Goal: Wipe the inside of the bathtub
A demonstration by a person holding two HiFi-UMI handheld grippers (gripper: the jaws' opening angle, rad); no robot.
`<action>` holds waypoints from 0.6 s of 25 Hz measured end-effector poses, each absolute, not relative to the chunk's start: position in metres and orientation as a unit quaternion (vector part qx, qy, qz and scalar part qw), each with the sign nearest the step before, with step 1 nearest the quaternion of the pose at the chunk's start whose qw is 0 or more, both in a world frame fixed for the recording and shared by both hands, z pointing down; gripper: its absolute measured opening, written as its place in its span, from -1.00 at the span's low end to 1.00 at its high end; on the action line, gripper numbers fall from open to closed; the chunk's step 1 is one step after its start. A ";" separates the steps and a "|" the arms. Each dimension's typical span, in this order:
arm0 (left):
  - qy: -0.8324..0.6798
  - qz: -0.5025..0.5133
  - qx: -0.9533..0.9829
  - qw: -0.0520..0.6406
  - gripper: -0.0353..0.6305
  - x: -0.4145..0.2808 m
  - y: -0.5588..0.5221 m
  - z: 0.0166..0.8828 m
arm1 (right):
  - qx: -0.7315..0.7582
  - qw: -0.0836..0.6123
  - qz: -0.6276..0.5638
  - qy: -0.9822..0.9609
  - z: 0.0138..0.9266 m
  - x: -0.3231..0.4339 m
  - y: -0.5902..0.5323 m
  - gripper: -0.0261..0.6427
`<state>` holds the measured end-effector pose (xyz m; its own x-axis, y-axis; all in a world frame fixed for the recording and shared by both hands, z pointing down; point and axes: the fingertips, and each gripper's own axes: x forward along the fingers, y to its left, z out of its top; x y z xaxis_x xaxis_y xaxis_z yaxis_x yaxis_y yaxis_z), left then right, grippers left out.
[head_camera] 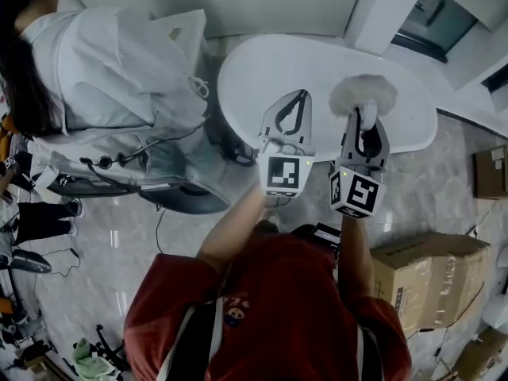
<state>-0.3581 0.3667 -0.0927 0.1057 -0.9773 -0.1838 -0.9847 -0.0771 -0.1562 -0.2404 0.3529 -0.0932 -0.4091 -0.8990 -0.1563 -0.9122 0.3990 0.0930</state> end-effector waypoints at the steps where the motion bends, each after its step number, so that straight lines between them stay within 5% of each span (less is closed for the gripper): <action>1: 0.671 0.015 -0.732 0.117 -0.85 -0.361 0.360 -0.091 | -0.540 0.038 0.080 0.837 -0.091 -0.243 0.345 -0.64; 15: 0.723 0.003 -0.679 0.127 -0.85 -0.357 0.208 -0.081 | -0.474 0.035 0.072 0.877 -0.069 -0.250 0.171 -0.64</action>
<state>-0.3574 0.2084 -0.0808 -0.0446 -0.9811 -0.1882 -0.9828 0.0769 -0.1678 -0.2499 0.1705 -0.0694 -0.5492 -0.8257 -0.1287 -0.8357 0.5412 0.0931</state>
